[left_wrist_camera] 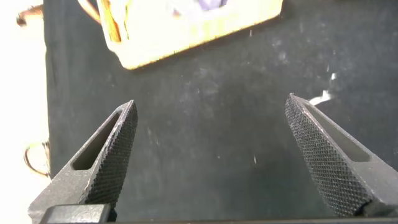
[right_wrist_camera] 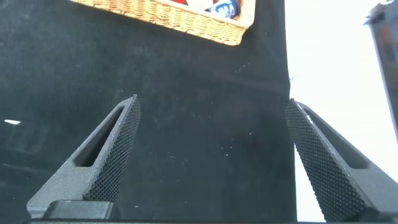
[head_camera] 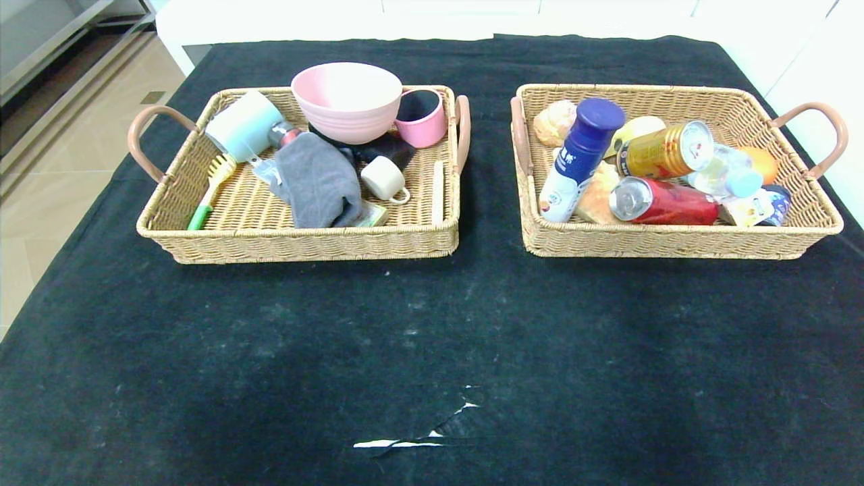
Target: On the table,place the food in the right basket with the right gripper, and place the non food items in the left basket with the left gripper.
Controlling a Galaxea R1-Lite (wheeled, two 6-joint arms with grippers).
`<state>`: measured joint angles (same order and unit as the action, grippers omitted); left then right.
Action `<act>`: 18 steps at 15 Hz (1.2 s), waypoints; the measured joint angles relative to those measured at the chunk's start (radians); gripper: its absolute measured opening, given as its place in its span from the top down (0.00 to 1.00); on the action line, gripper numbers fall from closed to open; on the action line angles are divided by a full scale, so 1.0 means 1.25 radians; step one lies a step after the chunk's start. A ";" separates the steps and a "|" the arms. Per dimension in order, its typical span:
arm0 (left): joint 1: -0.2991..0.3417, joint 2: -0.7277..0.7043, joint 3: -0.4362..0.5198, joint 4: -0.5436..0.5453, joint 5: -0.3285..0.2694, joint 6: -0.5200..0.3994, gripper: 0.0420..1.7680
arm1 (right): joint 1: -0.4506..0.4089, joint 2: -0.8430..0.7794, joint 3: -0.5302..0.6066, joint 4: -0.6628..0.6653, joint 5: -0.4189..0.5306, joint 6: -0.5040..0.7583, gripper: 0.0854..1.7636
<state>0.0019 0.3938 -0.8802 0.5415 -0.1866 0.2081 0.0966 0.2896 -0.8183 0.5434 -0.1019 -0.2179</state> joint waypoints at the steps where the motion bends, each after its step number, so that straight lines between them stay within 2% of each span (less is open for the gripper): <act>1: 0.008 -0.008 0.004 0.008 -0.003 0.000 0.03 | -0.010 -0.003 0.001 -0.001 0.003 -0.001 0.04; 4: 0.018 -0.029 0.018 0.012 -0.010 0.000 0.03 | -0.041 -0.013 0.017 -0.001 0.028 -0.001 0.04; 8: 0.038 -0.076 0.091 0.005 -0.011 0.000 0.03 | -0.079 -0.054 0.091 -0.006 0.068 0.001 0.04; 14: 0.006 -0.197 0.232 0.000 -0.020 -0.024 0.03 | -0.083 -0.120 0.184 -0.039 0.115 0.020 0.04; 16: 0.001 -0.259 0.313 -0.038 -0.013 -0.030 0.03 | -0.082 -0.153 0.228 -0.079 0.120 0.030 0.04; 18: -0.001 -0.289 0.389 -0.160 0.000 -0.057 0.03 | -0.080 -0.187 0.291 -0.145 0.120 0.029 0.04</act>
<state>0.0004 0.0326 -0.3940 0.3419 -0.1866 0.1366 -0.0038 0.0557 -0.4545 0.3621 0.0481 -0.1817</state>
